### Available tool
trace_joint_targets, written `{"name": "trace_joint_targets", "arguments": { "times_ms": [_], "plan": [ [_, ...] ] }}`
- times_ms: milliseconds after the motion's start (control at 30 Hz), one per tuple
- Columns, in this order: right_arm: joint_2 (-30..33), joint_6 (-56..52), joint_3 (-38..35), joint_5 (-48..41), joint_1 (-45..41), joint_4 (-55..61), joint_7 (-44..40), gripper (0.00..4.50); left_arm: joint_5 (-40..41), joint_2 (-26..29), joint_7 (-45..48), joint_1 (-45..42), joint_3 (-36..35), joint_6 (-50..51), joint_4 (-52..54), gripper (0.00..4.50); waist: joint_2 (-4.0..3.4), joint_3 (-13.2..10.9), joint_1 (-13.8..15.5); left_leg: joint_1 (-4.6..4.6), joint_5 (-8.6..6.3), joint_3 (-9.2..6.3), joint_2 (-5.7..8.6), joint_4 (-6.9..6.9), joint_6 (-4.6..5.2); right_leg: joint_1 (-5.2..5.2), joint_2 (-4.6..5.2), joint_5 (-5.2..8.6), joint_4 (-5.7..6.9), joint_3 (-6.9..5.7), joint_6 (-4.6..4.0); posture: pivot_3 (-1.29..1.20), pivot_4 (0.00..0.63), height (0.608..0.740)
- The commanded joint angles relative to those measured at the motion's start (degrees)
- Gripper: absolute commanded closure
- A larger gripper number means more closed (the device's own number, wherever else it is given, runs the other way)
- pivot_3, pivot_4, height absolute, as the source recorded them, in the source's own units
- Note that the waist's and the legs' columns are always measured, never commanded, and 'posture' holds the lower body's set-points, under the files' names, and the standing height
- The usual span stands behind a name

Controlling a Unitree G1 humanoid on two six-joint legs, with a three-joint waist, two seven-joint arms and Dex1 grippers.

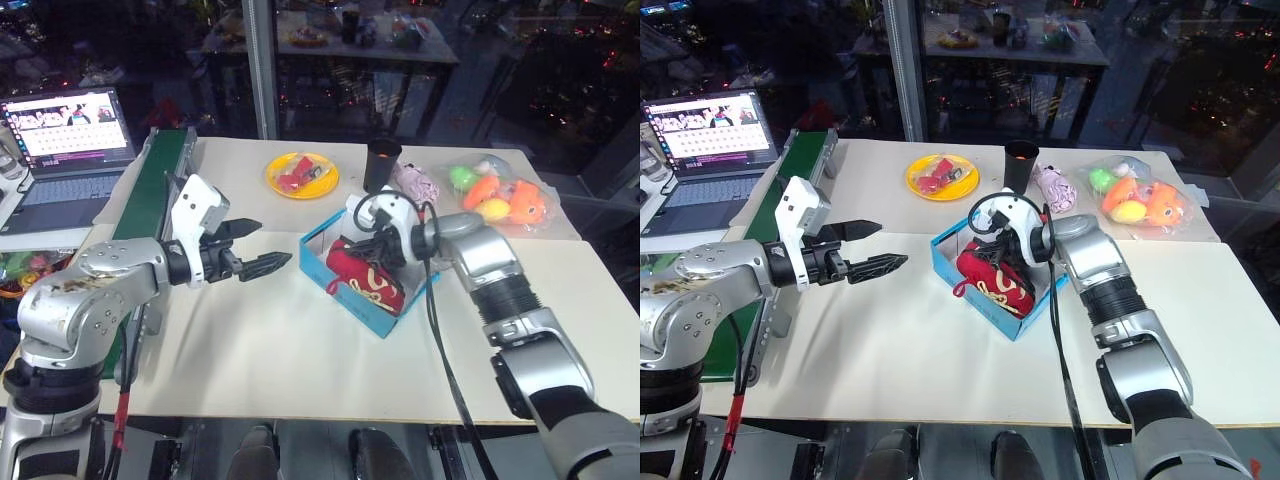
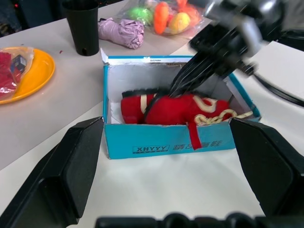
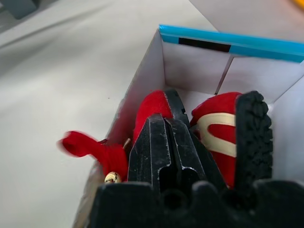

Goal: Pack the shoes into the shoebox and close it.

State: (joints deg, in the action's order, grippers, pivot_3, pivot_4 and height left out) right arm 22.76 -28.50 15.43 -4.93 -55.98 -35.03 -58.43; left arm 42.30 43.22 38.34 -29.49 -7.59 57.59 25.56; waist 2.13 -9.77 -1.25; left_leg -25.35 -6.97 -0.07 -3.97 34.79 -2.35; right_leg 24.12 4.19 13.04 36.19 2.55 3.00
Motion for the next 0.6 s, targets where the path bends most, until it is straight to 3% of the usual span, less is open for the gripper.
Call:
{"name": "trace_joint_targets", "arguments": {
  "times_ms": [33, 267, 600],
  "plan": [
    [-0.98, 7.38, 3.99, 6.89, 0.92, -13.13, 3.29, 4.46, 1.13, 1.07, -0.22, -1.18, -1.14, 0.24, 2.45, 0.0, 0.02, 0.02, -0.08, 0.09, 0.0, 0.0, 0.0, 0.01, -0.01, -0.08, 0.0, 0.0, 0.0, 0.0, -0.01, 0.0, 0.15, 0.736],
    [-4.16, 14.47, 6.21, 11.68, 0.7, -21.8, 3.51, 4.46, 2.27, 1.38, -1.02, -0.64, -1.71, 1.19, 3.53, 0.0, 0.25, 0.32, -0.02, 0.33, -0.2, 0.02, 0.0, 0.04, -0.34, -0.42, 0.04, 0.13, -0.04, -0.01, -0.32, 0.0, 0.15, 0.736],
    [-1.48, 11.35, 4.93, 11.7, 4.66, -12.34, 1.09, 4.46, 2.32, 1.31, -1.13, -0.73, -1.03, 0.72, 2.8, 0.0, 0.29, 0.34, 0.3, 1.01, -0.26, 0.01, 0.0, -0.07, -0.43, -0.99, 0.09, 0.28, -0.08, -0.08, -0.41, 0.0, 0.15, 0.736]
  ]
}}
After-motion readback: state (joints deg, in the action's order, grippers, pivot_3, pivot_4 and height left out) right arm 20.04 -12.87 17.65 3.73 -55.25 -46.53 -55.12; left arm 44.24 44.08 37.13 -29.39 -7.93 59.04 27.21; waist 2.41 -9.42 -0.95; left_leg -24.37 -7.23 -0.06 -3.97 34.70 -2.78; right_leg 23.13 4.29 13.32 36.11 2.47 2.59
